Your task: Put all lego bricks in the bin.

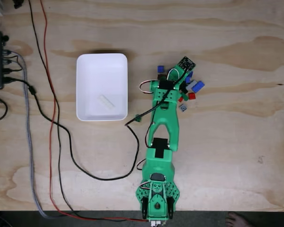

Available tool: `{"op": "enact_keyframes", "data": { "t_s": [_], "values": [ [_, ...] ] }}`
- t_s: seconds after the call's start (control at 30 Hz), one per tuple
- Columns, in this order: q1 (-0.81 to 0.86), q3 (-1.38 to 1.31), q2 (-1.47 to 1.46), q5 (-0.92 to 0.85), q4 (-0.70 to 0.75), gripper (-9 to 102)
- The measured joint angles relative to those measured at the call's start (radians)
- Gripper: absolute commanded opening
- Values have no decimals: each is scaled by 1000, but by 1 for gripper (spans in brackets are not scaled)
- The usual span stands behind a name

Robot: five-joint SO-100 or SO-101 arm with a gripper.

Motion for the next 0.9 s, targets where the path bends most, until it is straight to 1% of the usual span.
{"op": "enact_keyframes", "data": {
  "t_s": [0.13,0.17,0.23,0.3,0.4,0.47,0.53,0.6,0.7,0.73,0.8,0.9],
  "values": [
    [0,-15,15,9,5,0],
    [-3,-23,37,26,28,0],
    [-34,-40,137,46,123,0],
    [-132,-61,278,63,216,0],
    [-327,-114,497,114,307,0],
    [-460,-172,589,147,373,0],
    [-561,-212,612,167,397,0],
    [-611,-221,611,176,408,4],
    [-643,-210,554,173,367,20],
    [-653,-199,528,173,353,24],
    [-638,-120,486,167,305,29],
    [-551,-63,448,143,206,35]
  ]
}}
